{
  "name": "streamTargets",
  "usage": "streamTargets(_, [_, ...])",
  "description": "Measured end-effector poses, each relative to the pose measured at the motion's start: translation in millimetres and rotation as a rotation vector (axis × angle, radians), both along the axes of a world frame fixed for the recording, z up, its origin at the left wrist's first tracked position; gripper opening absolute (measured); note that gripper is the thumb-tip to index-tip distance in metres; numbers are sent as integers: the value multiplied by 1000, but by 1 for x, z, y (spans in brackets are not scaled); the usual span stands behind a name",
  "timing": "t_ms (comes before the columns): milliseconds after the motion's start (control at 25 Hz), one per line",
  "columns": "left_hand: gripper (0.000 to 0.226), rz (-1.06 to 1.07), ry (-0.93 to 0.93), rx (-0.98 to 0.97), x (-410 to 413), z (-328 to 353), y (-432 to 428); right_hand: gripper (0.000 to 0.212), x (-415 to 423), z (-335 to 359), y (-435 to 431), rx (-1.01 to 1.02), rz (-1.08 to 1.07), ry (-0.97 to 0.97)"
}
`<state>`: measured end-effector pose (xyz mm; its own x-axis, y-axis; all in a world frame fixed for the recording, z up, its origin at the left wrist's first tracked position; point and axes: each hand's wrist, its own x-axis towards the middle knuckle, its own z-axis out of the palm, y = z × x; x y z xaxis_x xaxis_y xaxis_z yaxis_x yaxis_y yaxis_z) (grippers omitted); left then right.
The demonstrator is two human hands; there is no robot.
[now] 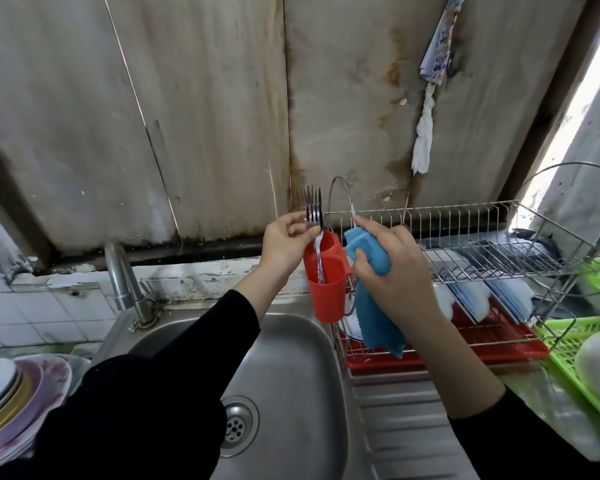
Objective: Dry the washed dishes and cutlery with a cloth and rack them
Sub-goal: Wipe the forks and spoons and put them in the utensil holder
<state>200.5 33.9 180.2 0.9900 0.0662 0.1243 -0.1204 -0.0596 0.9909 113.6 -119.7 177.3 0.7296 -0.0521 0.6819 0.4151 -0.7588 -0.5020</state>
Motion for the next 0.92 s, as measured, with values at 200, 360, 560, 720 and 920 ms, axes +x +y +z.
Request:
streamTargets(200, [30, 31, -67, 1, -11, 3, 15, 39, -14, 5, 5, 17, 5, -28])
streamTargets(360, [29, 55, -226, 196, -37, -1, 47, 36, -33, 8, 29, 62, 101, -45])
streamTargets(560, [31, 146, -238, 519, -90, -28, 108, 35, -51, -11, 82, 85, 238, 10])
streamTargets(720, [35, 204, -225, 748, -126, -62, 177, 36, -59, -38, 140, 118, 336, 164])
streamTargets(920, [36, 226, -170, 980, -156, -93, 276, 33, -68, -69, 221, 106, 414, 376])
